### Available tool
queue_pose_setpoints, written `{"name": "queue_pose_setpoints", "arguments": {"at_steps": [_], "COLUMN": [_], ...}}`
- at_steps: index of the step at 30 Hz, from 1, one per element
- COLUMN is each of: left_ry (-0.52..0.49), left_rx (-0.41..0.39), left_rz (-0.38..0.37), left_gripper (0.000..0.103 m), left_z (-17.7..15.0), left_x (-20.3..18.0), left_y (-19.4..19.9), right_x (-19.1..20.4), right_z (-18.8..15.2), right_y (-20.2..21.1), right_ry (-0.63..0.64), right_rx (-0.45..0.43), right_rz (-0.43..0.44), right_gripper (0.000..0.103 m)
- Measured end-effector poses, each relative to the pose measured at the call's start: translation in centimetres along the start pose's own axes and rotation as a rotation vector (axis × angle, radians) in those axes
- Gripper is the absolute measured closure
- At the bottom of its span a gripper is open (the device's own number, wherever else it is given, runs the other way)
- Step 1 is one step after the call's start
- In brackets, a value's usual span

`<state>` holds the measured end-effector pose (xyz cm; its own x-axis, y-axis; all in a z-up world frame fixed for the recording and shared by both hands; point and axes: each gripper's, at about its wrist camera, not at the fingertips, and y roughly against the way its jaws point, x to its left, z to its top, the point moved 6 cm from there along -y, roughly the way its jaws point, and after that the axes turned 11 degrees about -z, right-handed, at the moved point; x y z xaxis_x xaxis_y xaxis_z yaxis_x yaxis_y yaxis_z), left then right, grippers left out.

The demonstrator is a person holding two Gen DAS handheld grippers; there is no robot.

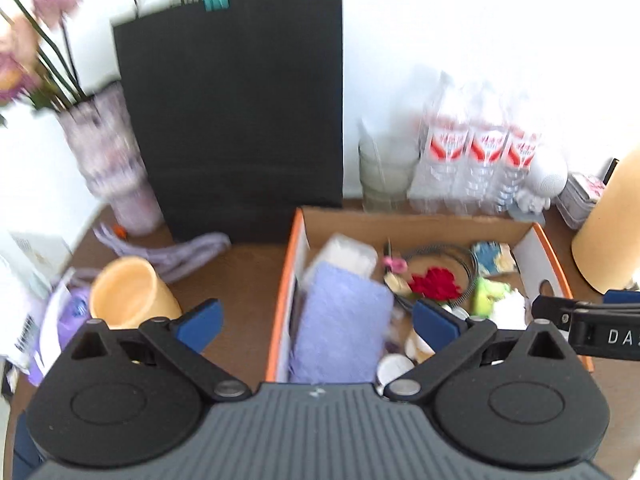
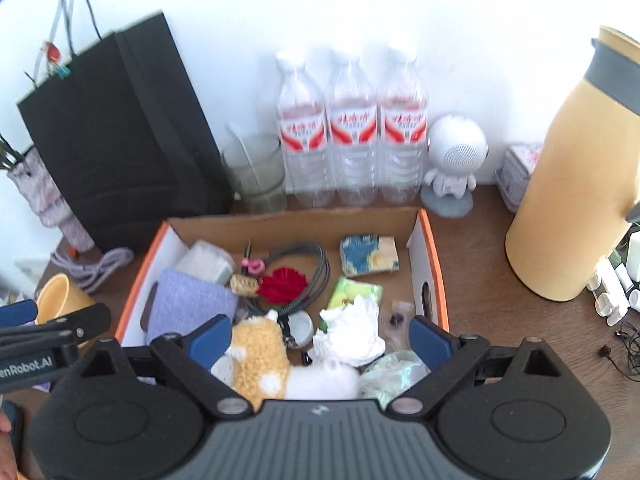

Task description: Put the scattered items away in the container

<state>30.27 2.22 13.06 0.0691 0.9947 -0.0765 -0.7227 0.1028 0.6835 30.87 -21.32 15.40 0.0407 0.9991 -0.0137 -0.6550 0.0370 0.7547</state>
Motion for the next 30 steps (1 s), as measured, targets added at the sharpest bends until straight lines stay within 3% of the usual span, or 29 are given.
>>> {"name": "queue_pose_setpoints", "arguments": {"at_steps": [3, 5, 7, 12, 15, 18, 25, 30], "left_ry": [-0.036, -0.059, -0.079, -0.069, -0.093, -0.085, -0.021, -0.072], "left_rx": [-0.159, -0.208, -0.241, -0.27, -0.268, -0.289, -0.329, -0.316], "left_rz": [-0.012, -0.039, -0.054, -0.083, -0.07, -0.045, -0.116, -0.062], "left_gripper": [0.0, 0.0, 0.0, 0.0, 0.0, 0.0, 0.0, 0.0], "left_z": [-1.9, -2.9, -3.4, -3.8, -5.7, -9.0, -18.9, -25.0], "left_x": [-0.9, -1.8, -2.5, -3.4, -3.5, -3.0, -2.4, -2.4], "left_y": [1.6, 2.1, 2.5, 2.9, 3.1, 5.0, 11.5, 13.8], "right_x": [0.0, -0.2, -0.5, -1.2, -1.7, -2.3, -2.9, -3.0], "right_z": [-1.8, -2.8, -3.4, -4.4, -5.8, -8.5, -18.9, -25.1], "right_y": [1.4, 2.3, 2.7, 2.9, 3.8, 5.3, 9.7, 12.7], "right_ry": [0.003, -0.009, -0.019, -0.034, -0.038, -0.03, 0.018, -0.012], "right_rx": [-0.157, -0.26, -0.309, -0.35, -0.409, -0.451, -0.431, -0.444], "right_rz": [0.01, 0.016, 0.011, 0.0, -0.003, -0.003, 0.002, 0.06], "right_gripper": [0.008, 0.007, 0.006, 0.006, 0.006, 0.006, 0.0, 0.0]}}
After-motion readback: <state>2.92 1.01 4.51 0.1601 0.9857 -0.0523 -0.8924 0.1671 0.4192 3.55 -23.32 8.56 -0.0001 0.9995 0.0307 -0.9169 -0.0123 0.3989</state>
